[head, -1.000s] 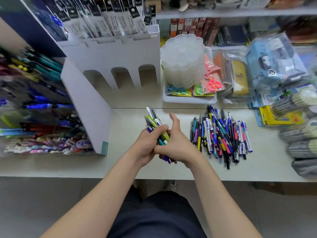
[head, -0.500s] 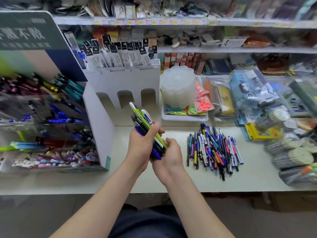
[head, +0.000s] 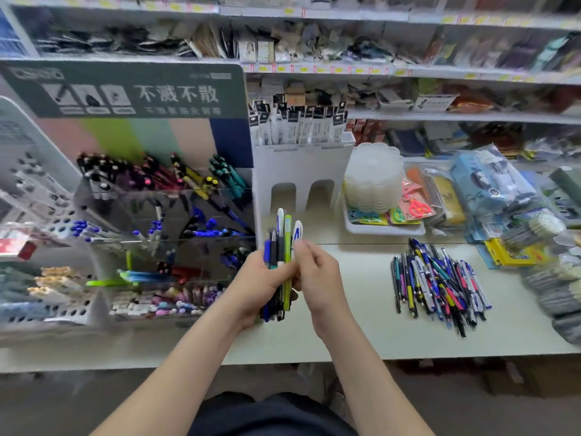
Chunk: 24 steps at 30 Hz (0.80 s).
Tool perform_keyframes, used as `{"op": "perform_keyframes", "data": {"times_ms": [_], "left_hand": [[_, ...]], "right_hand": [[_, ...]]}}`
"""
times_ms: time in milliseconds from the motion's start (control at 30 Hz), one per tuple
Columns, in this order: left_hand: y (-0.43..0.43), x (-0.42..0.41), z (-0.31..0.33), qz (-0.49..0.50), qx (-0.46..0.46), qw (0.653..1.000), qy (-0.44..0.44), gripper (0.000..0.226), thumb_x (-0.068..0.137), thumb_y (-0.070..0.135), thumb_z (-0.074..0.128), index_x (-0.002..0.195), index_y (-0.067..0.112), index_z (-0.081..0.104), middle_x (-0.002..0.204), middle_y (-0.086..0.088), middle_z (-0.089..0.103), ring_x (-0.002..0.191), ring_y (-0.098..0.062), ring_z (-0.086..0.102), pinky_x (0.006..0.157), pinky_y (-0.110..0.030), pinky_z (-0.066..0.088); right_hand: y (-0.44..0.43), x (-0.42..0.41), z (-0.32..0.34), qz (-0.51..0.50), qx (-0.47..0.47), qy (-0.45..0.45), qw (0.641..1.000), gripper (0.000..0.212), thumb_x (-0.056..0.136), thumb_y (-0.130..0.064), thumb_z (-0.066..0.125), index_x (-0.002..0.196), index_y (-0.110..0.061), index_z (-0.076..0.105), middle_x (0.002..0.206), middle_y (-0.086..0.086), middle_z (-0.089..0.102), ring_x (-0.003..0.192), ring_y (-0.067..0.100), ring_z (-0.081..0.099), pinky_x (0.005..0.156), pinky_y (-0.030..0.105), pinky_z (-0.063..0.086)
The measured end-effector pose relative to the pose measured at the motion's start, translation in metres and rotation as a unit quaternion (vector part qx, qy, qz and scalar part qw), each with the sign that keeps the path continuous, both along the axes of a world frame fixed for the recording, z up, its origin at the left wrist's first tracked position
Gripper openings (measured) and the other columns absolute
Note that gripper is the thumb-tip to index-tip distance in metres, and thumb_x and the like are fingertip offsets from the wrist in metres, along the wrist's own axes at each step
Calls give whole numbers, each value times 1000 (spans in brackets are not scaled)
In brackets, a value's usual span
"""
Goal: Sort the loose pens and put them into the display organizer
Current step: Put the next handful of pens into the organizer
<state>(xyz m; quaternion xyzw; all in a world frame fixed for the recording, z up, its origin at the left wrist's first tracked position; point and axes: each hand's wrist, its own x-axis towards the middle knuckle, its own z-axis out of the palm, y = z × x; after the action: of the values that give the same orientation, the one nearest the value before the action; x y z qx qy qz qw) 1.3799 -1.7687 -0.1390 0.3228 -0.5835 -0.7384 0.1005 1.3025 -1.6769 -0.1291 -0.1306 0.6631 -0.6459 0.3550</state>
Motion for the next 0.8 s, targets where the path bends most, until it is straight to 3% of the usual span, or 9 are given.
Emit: {"op": "perform_keyframes", "data": {"times_ms": [100,300,400,500,567,700,767,800], "left_hand": [[-19,33,1,-24,1,1000,0,10,100,12,72,108,7,75,83,-12,72,73,-23,69,64,-38,56],[-45,87,-1,-78,55,995,11,25,91,18,83,113,8,77,109,-22,77,103,-41,76,98,-60,58],[-50,105,-1,-95,90,991,-3,25,97,8,75,118,-3,68,105,-20,77,95,-35,77,80,-48,62],[-53,117,1,-107,83,991,-21,35,91,7,80,118,-9,63,107,-32,73,86,-32,73,69,-41,58],[-56,124,4,-120,39,991,-36,32,89,7,82,115,-4,67,109,-33,72,79,-31,71,67,-42,58],[-71,136,11,-158,-34,985,-52,22,91,7,78,111,5,70,100,-18,75,72,-31,70,66,-42,58],[-82,140,15,-153,-49,985,-56,20,92,3,74,112,6,70,101,-14,77,73,-32,70,65,-42,57],[-86,142,18,-149,-47,986,-54,19,93,2,71,112,6,70,102,-14,77,74,-32,70,66,-42,57]], "right_hand": [[-16,21,0,24,7,34,999,27,109,-28,58,102,-15,80,70,-2,60,64,15,51,51,28,41],[-30,65,-9,22,22,10,999,32,109,-35,56,104,-14,80,91,30,64,74,22,60,51,27,49],[-35,82,-4,-96,-2,8,995,29,111,-34,54,108,-17,77,86,16,70,64,13,66,45,26,49],[-43,82,-3,-189,-23,82,978,29,113,-37,48,109,-21,72,63,-3,51,51,11,50,47,27,46],[-51,76,-2,-150,-10,117,982,31,112,-43,49,105,-23,72,62,-6,43,52,13,41,48,30,39],[-72,73,2,45,55,89,994,47,98,-42,71,87,3,61,71,17,58,62,21,52,60,37,45],[-80,75,6,58,43,51,996,43,95,-41,75,87,1,69,80,28,67,64,25,58,63,40,50],[-84,76,8,45,34,34,998,38,97,-42,74,88,-5,75,82,26,71,65,25,61,64,40,52]]}}
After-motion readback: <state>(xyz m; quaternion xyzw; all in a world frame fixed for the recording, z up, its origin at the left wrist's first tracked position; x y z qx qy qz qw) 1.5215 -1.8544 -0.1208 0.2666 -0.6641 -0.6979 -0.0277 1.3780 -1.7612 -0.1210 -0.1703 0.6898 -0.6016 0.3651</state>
